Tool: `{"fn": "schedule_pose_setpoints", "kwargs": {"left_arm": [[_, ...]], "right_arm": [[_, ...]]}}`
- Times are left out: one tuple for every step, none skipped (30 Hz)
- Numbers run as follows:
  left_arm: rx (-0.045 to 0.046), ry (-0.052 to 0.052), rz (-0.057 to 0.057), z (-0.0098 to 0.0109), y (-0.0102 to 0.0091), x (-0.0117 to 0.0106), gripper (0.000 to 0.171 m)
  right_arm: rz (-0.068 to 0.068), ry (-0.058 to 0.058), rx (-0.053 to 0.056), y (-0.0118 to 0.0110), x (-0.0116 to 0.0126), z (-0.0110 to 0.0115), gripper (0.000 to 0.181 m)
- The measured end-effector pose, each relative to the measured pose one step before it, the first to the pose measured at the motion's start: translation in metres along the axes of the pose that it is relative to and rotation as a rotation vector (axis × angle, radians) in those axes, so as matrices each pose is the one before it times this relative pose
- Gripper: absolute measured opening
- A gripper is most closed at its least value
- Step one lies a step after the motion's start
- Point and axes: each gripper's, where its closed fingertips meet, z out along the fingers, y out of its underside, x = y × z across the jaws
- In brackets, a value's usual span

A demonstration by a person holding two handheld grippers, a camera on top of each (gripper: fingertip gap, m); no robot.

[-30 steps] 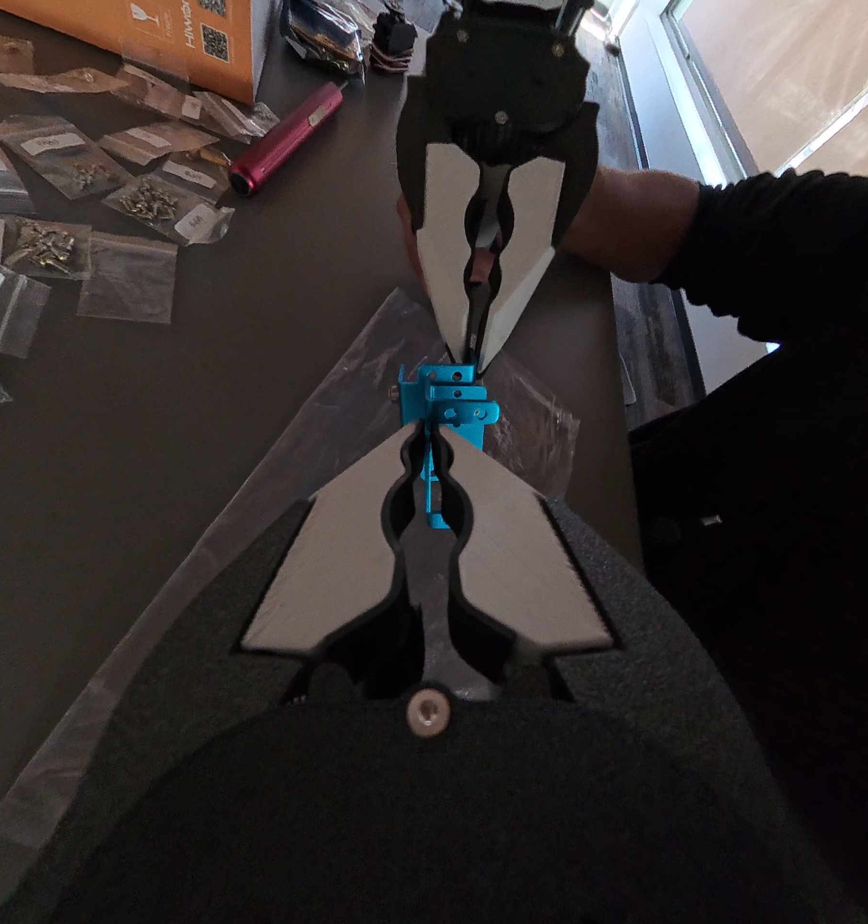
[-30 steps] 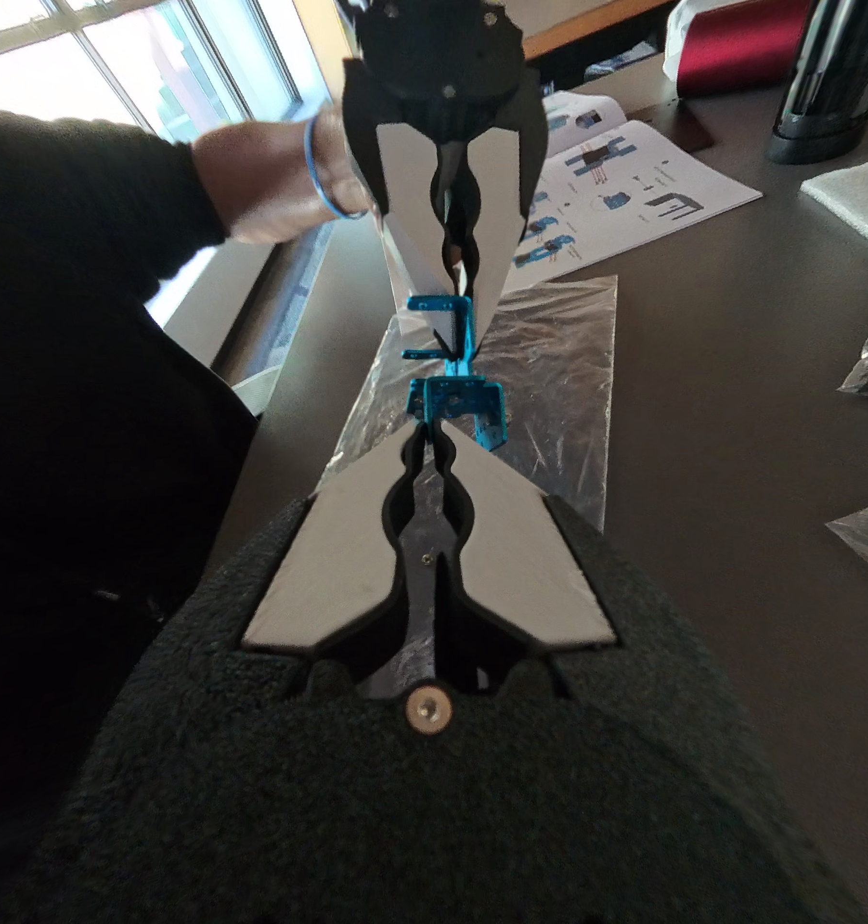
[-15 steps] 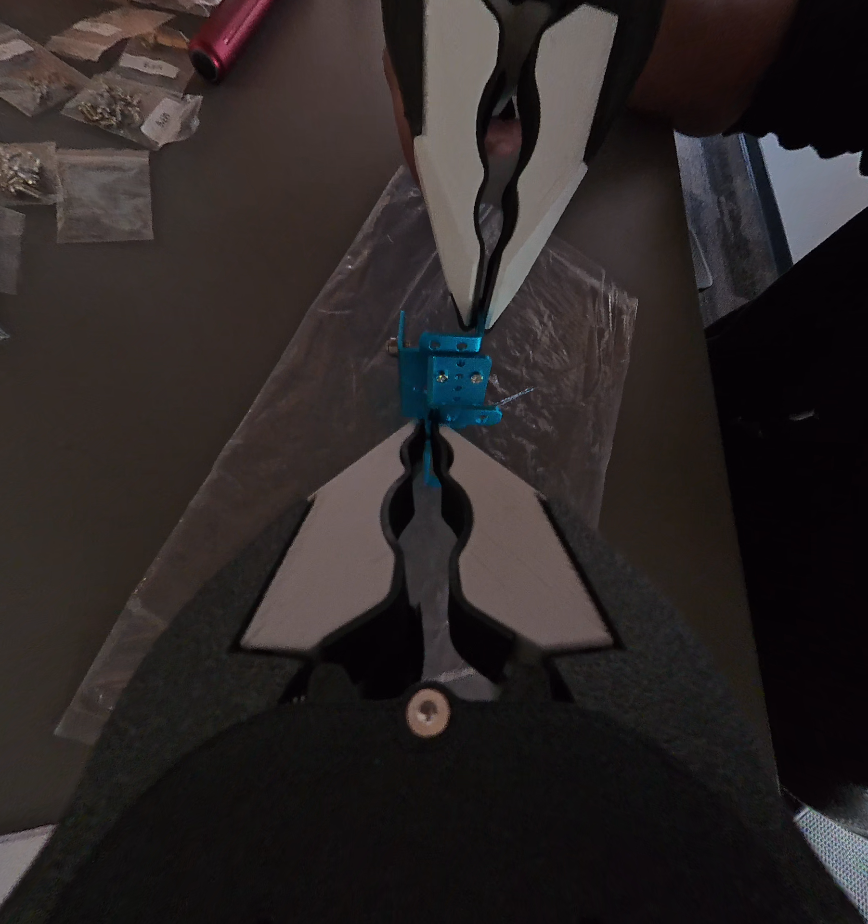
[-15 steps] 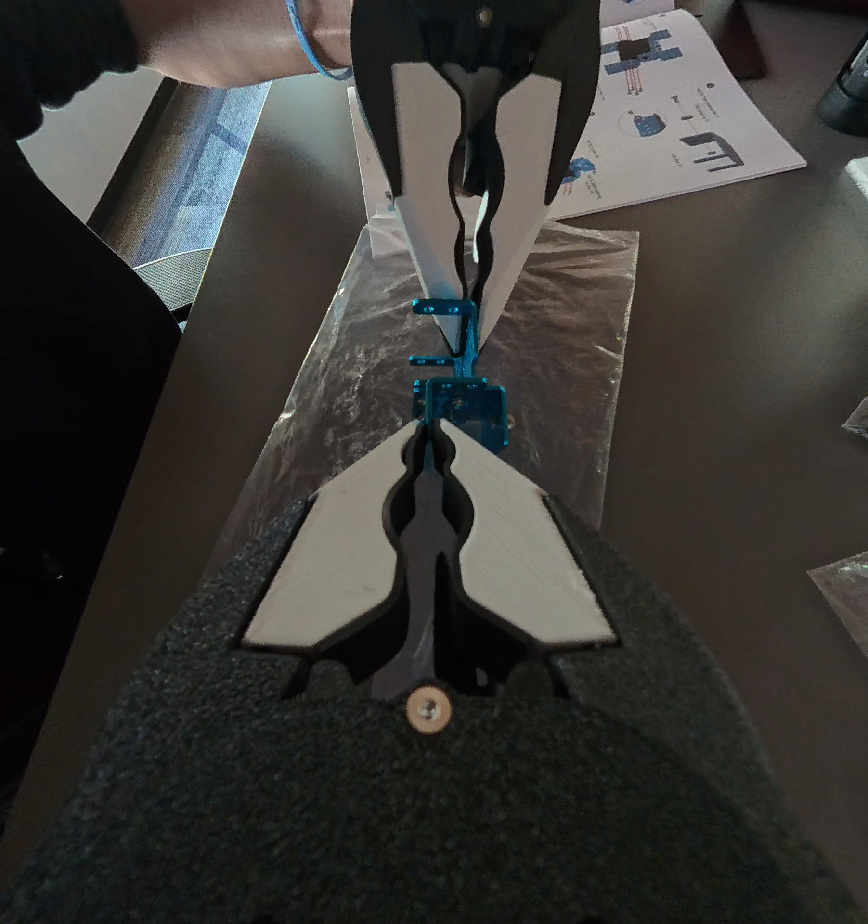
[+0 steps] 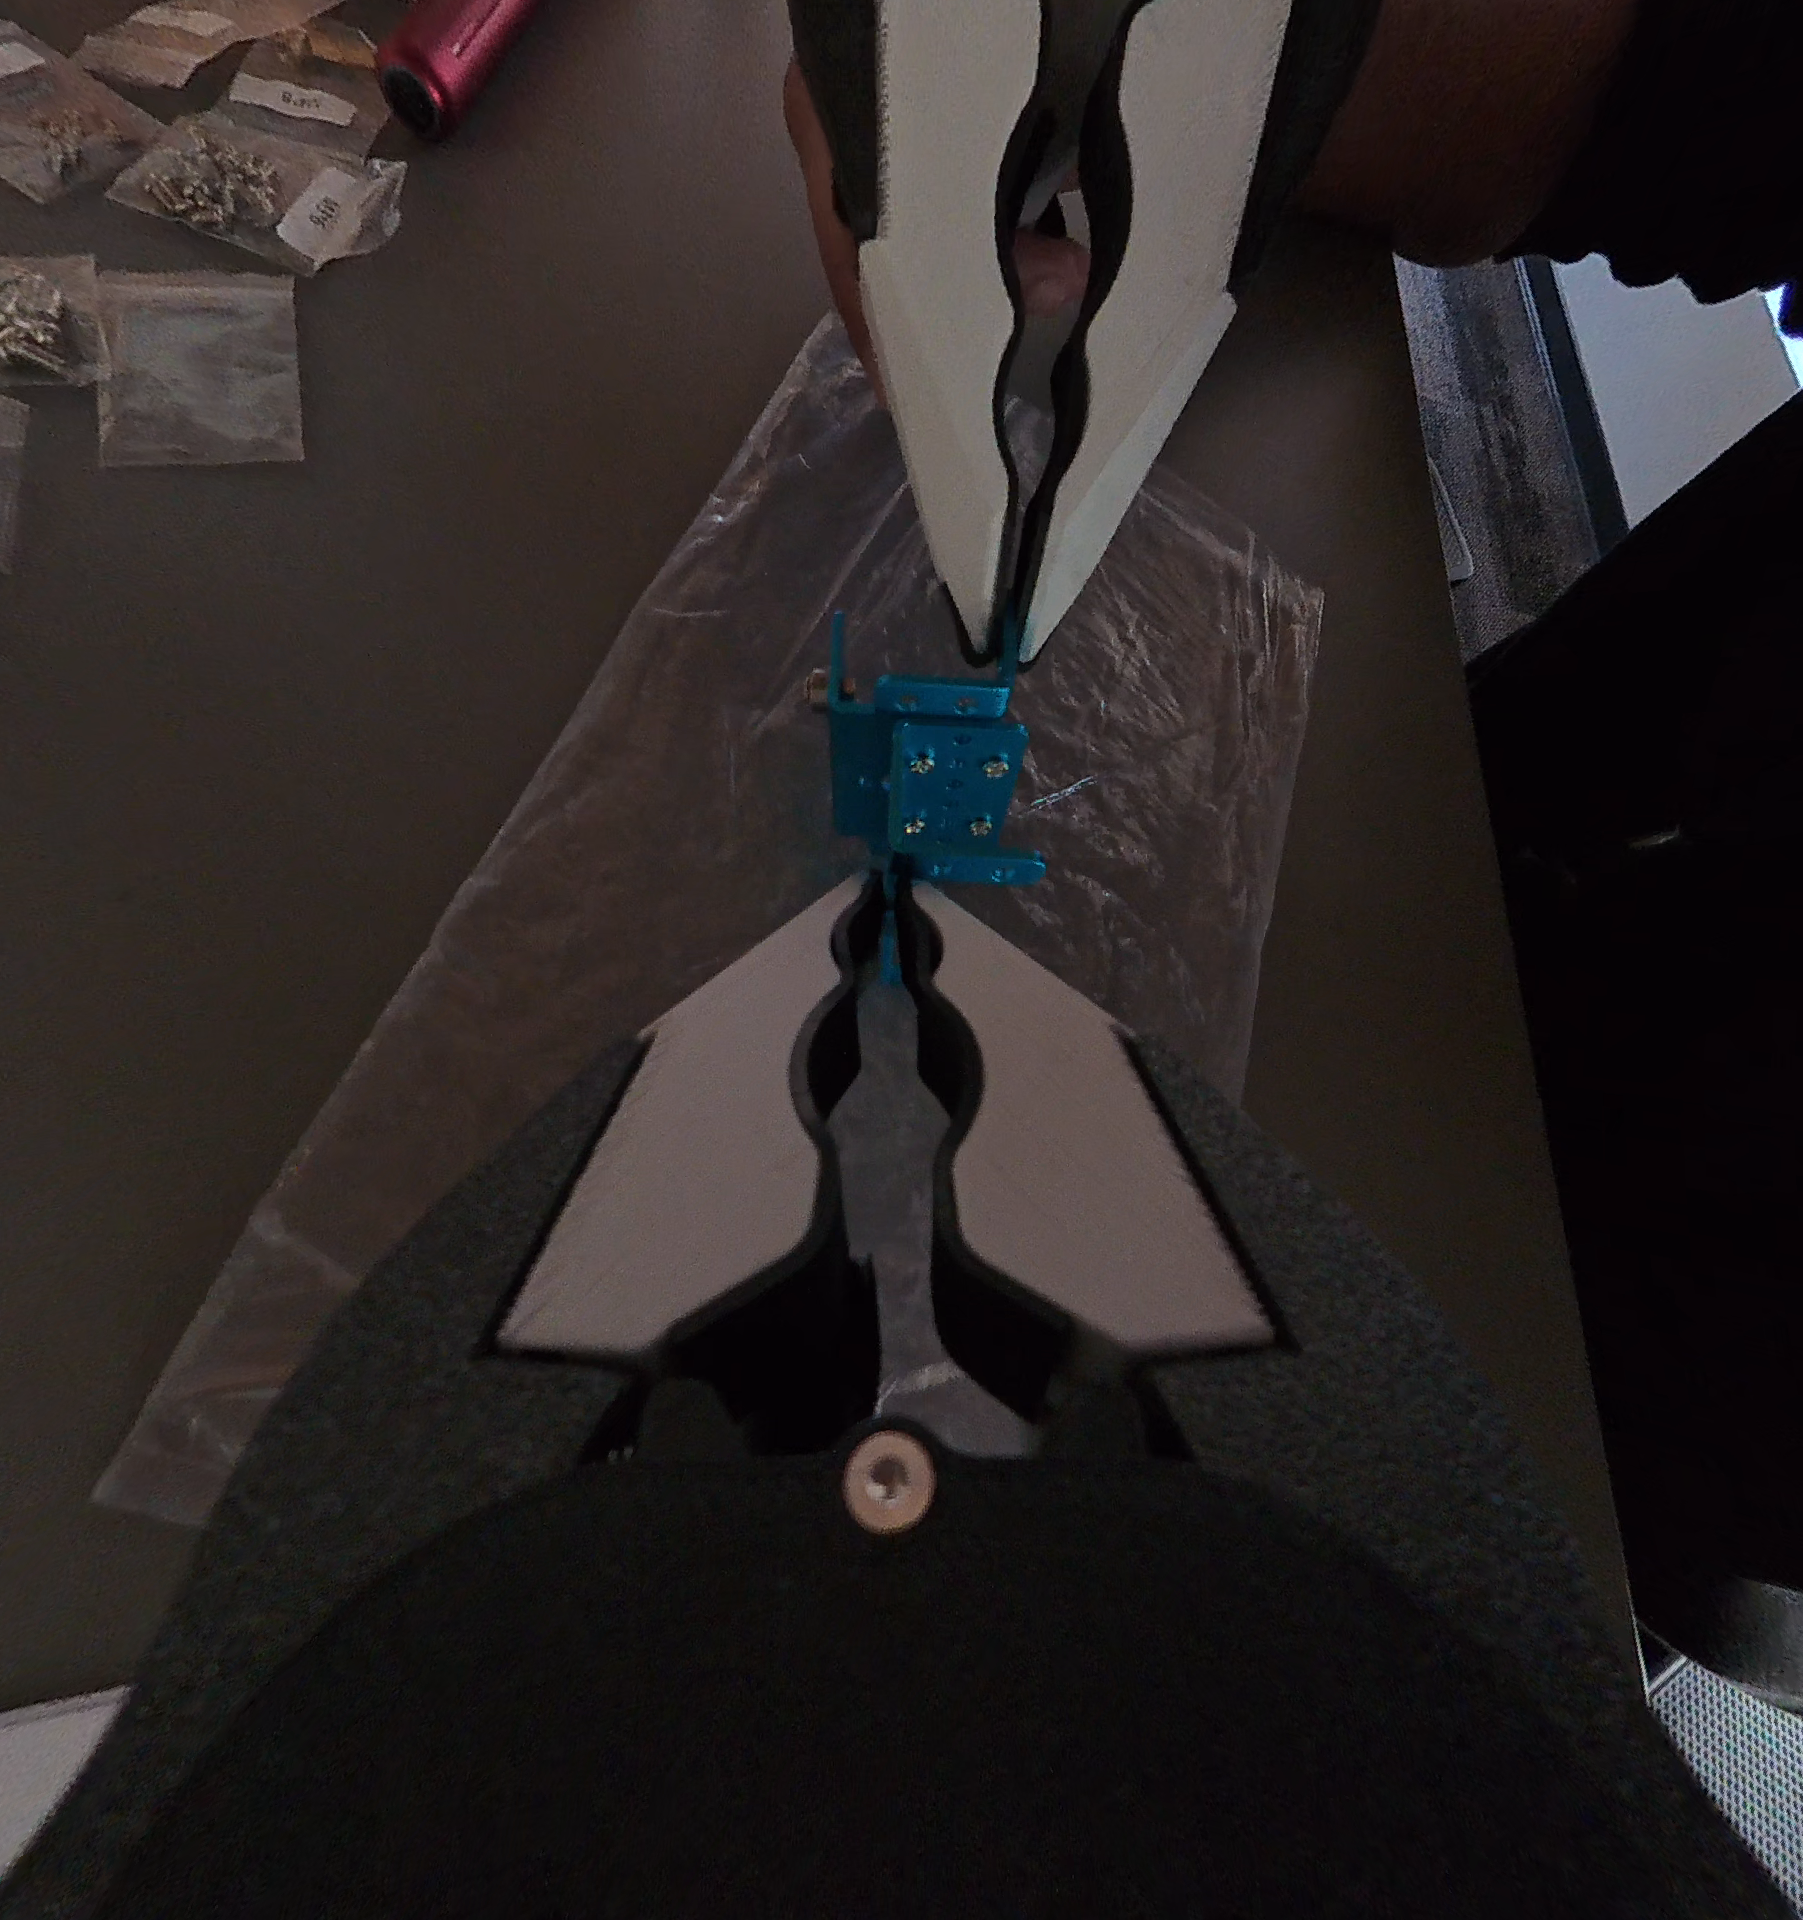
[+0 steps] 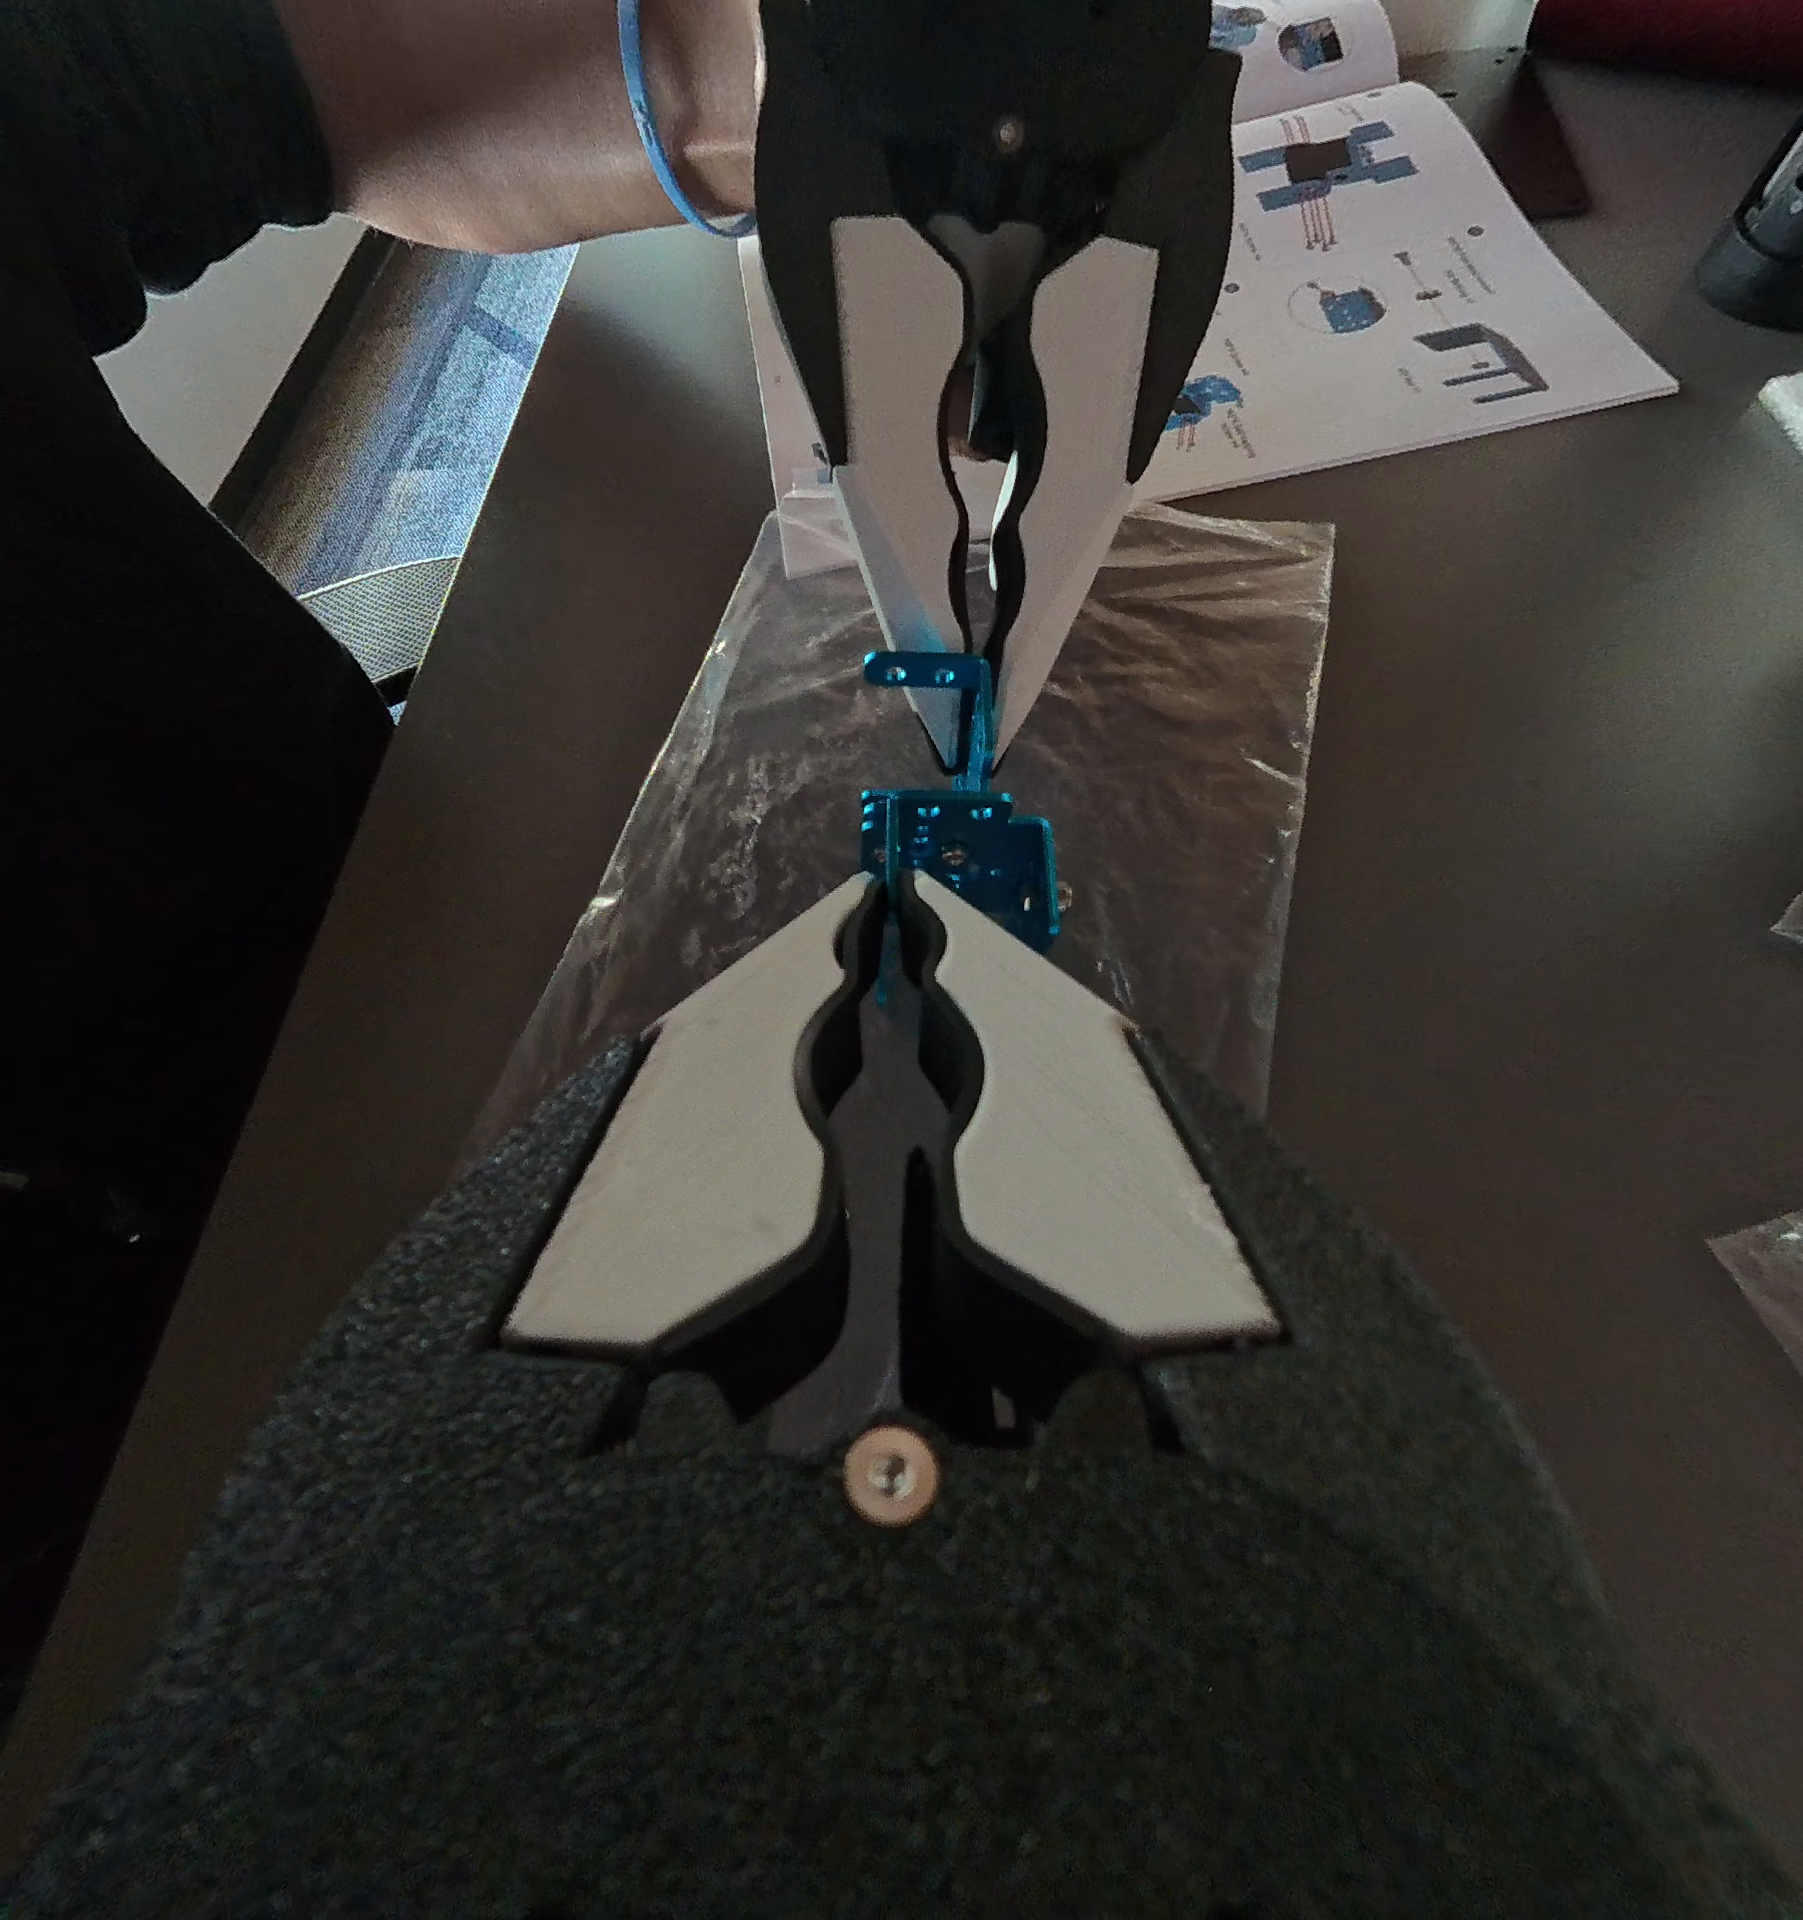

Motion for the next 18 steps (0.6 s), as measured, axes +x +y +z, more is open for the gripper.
{"fn": "schedule_pose_setpoints", "kwargs": {"left_arm": [[-0.0001,0.0,-0.0001,0.0,0.00043,0.00013,0.002],[-0.00063,0.0002,0.0008,-0.00001,0.0007,0.00041,0.002],[-0.00199,0.0009,0.0017,0.00011,0.0009,0.00058,0.002],[-0.00187,-0.0016,0.0025,0.00023,0.00087,0.00045,0.002],[-0.00026,-0.0026,0.003,0.00021,0.00063,0.00033,0.003],[-0.00196,-0.0028,0.0027,0.00023,0.00073,0.00027,0.003],[-0.00348,-0.0026,0.0024,0.00046,0.00077,0.00017,0.003],[-0.00424,-0.0008,0.0031,0.0004,0.00101,0.00038,0.003],[-0.00397,-0.0011,0.0034,0.00059,0.00097,0.00037,0.003],[-0.00349,-0.0024,0.0023,0.00066,0.00084,0.00013,0.003],[-0.00514,-0.0019,0.0013,0.00073,0.0011,0.0,0.003],[-0.00544,-0.0025,0.0006,0.00084,0.00115,-0.00008,0.004],[-0.0044,-0.0035,0.0008,0.00094,0.00113,-0.00014,0.005],[-0.00367,-0.0033,0.0005,0.00087,0.00082,-0.00026,0.006],[-0.00274,0.0001,0.0004,0.00084,0.00067,0.00036,0.007],[-0.00188,-0.0003,0.0005,0.00063,0.00048,0.00018,0.007],[-0.001,-0.0007,0.0012,0.0003,0.00033,0.00023,0.007],[-0.00081,-0.0013,0.0012,0.00011,0.00016,-0.00001,0.007]], "right_arm": [[-0.0003,-0.0014,0.0,-0.00012,-0.00044,0.00043,0.001],[-0.0001,0.0005,0.0005,-0.00027,-0.00013,0.0002,0.001],[-0.0007,-0.0009,0.0007,-0.00017,-0.00037,0.00024,0.001],[-0.0009,-0.0025,-0.0012,0.00012,-0.0006,0.00024,0.001],[-0.002,-0.0006,-0.0013,0.0002,-0.00032,0.00013,0.001],[-0.0025,-0.0008,-0.0008,0.00003,-0.00045,0.00017,0.002],[-0.0024,-0.001,-0.0003,-0.00003,-0.00048,0.0002,0.002],[-0.0018,-0.0012,0.0003,-0.00015,-0.00046,0.00028,0.002],[-0.0004,-0.0029,-0.0007,0.00014,-0.00067,0.00033,0.002],[-0.0003,-0.0012,-0.0009,0.00008,-0.00046,0.00027,0.002],[-0.0005,0.0004,-0.0012,0.00023,-0.00008,0.00024,0.002],[-0.001,0.0016,-0.0011,0.00016,0.00014,0.00012,0.002],[-0.0007,0.0004,-0.0002,0.00006,0.00001,-0.00004,0.002],[0.0005,-0.0008,0.0006,-0.00003,-0.00011,-0.00004,0.002],[0.0005,-0.001,0.0004,-0.00004,-0.00011,-0.00019,0.003],[0.0002,-0.0001,-0.0001,0.00017,-0.00008,-0.00006,0.003],[0.0002,0.0007,-0.0002,0.00012,0.00015,-0.00017,0.004],[0.0005,0.0009,-0.0004,0.00039,0.00013,-0.00019,0.005]]}}
